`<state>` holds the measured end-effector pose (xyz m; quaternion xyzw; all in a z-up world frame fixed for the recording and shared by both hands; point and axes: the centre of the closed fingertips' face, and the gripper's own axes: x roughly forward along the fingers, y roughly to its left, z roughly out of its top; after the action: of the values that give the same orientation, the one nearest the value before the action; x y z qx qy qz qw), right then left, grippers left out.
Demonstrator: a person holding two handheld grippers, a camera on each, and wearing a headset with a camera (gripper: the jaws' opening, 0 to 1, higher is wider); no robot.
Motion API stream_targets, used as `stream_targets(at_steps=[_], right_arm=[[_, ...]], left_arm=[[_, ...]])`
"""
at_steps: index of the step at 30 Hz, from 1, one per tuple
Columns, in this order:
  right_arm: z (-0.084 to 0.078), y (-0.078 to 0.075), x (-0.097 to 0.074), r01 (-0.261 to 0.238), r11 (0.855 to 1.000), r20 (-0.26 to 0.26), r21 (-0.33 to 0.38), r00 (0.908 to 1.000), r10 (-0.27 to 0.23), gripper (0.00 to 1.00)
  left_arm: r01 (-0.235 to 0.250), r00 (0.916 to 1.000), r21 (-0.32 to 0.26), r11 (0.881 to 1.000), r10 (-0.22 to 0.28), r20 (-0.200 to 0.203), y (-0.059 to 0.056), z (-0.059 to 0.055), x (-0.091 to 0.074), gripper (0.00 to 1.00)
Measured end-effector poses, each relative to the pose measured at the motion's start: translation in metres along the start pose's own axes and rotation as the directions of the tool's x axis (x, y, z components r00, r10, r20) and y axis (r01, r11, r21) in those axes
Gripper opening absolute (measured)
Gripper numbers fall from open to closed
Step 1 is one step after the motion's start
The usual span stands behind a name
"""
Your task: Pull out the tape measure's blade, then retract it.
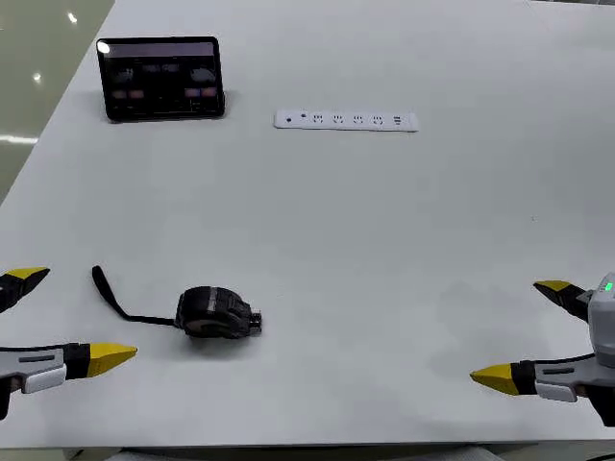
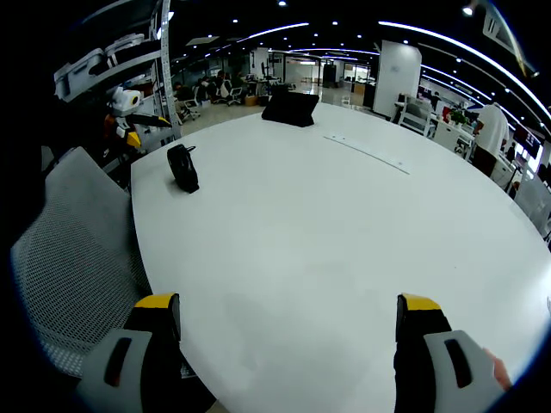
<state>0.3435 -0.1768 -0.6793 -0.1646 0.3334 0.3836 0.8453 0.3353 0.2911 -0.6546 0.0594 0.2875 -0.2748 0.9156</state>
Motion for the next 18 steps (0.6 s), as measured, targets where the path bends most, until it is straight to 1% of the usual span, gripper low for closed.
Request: stream_targets(at_steps=[1,2,3,4,5,6,7,8,9,10,11,12,13,14,15,16,17,18], right_arm=[[0.006,0.001,0.002,-0.011,1.000,0.017,-0.010,0.9998,0.011,1.00],[0.009,0.003,0.003,-0.024,1.000,0.023,-0.005,0.9994,0.024,1.00],[0.015,0.005,0.006,-0.032,0.999,0.031,-0.007,0.9990,0.032,1.00],[0.027,0.010,0.012,-0.053,0.998,0.058,-0.047,0.9968,0.056,1.00],[0.034,0.015,0.016,-0.071,0.995,0.061,-0.074,0.9953,0.076,1.00],[0.041,0.020,0.023,-0.085,0.992,0.048,-0.091,0.9949,0.089,1.00],[0.050,0.025,0.028,-0.099,0.989,0.057,-0.111,0.9928,0.106,0.99],[0.058,0.029,0.033,-0.111,0.986,0.062,-0.125,0.9909,0.119,0.99],[0.068,0.037,0.041,-0.145,0.978,0.062,-0.148,0.9859,0.155,0.98],[0.076,0.042,0.047,-0.156,0.972,0.070,-0.173,0.9829,0.170,0.98],[0.086,0.047,0.056,-0.161,0.966,0.074,-0.203,0.9811,0.179,0.98],[0.093,0.053,0.062,-0.181,0.958,0.075,-0.220,0.9765,0.202,1.00],[0.095,0.060,0.068,-0.215,0.952,0.061,-0.217,0.9707,0.232,1.00],[0.102,0.070,0.077,-0.251,0.942,0.060,-0.223,0.9610,0.270,1.00],[0.106,0.075,0.082,-0.268,0.932,0.055,-0.245,0.9558,0.289,1.00],[0.112,0.084,0.091,-0.288,0.914,0.051,-0.286,0.9477,0.315,1.00],[0.113,0.090,0.097,-0.308,0.903,0.042,-0.301,0.9412,0.335,1.00],[0.115,0.096,0.102,-0.323,0.893,0.031,-0.315,0.9365,0.349,1.00]], left_arm=[[0.019,0.9998,0.035,0.999,-0.019,0.004,-0.003,0.005,0.003,1.00],[0.033,0.9994,0.062,0.998,-0.034,0.006,-0.004,0.007,0.005,1.00],[0.047,0.9989,0.081,0.996,-0.047,0.000,-0.006,0.010,0.008,1.00],[0.087,0.9959,0.099,0.991,-0.084,-0.034,-0.012,0.012,0.013,1.00],[0.109,0.9930,0.115,0.987,-0.103,-0.058,-0.015,0.014,0.018,1.00],[0.135,0.9892,0.160,0.978,-0.123,-0.080,-0.018,0.019,0.024,1.00],[0.151,0.9868,0.189,0.970,-0.137,-0.087,-0.020,0.024,0.029,1.00],[0.169,0.9838,0.227,0.959,-0.151,-0.097,-0.022,0.028,0.034,1.00],[0.197,0.9784,0.281,0.939,-0.170,-0.118,-0.026,0.034,0.041,1.00],[0.207,0.9759,0.306,0.929,-0.175,-0.130,-0.027,0.037,0.046,1.00],[0.230,0.9696,0.335,0.914,-0.186,-0.159,-0.029,0.040,0.052,1.00],[0.250,0.9636,0.348,0.904,-0.196,-0.181,-0.031,0.041,0.056,1.00],[0.272,0.9565,0.360,0.892,-0.211,-0.202,-0.033,0.042,0.060,0.98],[0.306,0.9453,0.387,0.870,-0.229,-0.232,-0.038,0.043,0.066,0.95],[0.323,0.9381,0.408,0.854,-0.232,-0.257,-0.039,0.042,0.069,0.89],[0.364,0.9201,0.428,0.827,-0.249,-0.303,-0.045,0.038,0.073,0.82],[0.393,0.9059,0.417,0.819,-0.269,-0.327,-0.050,0.036,0.076,0.77],[0.408,0.8994,0.411,0.816,-0.281,-0.335,-0.054,0.035,0.079,0.73]])
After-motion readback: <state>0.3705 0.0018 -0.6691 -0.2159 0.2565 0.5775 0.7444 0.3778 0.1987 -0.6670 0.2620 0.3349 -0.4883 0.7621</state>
